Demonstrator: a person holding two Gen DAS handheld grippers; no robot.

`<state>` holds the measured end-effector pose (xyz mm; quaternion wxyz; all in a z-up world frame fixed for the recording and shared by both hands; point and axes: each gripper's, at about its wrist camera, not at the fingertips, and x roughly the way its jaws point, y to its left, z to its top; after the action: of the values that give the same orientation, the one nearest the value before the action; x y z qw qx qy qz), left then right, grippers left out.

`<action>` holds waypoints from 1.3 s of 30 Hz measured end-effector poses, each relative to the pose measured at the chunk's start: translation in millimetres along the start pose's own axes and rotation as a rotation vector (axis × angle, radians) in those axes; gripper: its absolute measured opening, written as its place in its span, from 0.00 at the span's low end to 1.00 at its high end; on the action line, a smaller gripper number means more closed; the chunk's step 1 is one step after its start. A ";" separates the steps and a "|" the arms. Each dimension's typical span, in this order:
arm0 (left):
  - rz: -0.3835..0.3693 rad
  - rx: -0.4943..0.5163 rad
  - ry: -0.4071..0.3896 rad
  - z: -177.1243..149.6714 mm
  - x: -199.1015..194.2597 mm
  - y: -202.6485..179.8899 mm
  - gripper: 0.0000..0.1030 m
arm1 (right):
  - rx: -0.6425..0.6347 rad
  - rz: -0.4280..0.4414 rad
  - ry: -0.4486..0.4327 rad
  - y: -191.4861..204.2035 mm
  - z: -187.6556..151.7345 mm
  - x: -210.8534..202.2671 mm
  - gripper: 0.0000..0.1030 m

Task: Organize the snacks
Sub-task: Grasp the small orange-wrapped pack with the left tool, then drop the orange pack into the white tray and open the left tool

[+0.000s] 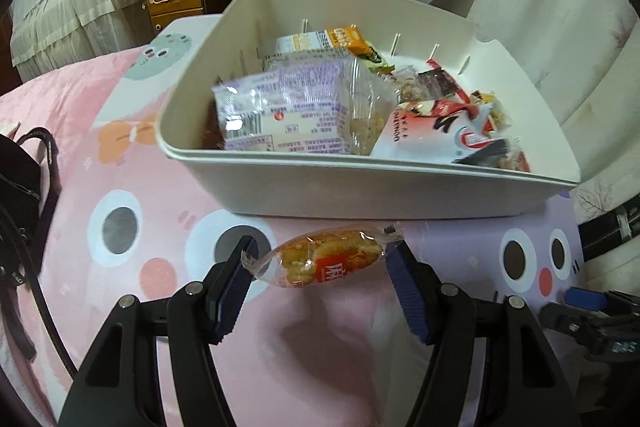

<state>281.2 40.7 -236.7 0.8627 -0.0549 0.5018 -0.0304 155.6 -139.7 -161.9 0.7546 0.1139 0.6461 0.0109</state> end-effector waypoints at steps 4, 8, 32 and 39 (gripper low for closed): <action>0.002 0.025 -0.002 4.8 -23.7 -2.1 0.63 | 0.007 0.027 -0.001 8.9 2.2 5.6 0.87; 0.000 0.046 -0.008 16.6 -46.3 -6.2 0.63 | 0.025 0.054 -0.012 15.0 3.8 9.2 0.87; -0.041 0.164 -0.049 77.2 -69.0 -38.9 0.80 | 0.143 0.050 -0.157 6.9 -25.3 -18.3 0.94; -0.039 0.114 0.010 32.8 -103.7 -2.5 0.85 | 0.146 0.005 -0.182 30.8 -62.6 -41.0 0.97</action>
<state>258.5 51.5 -130.9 0.8611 -0.0154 0.5024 -0.0760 91.7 -106.5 -125.0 0.7997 0.1708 0.5739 -0.0448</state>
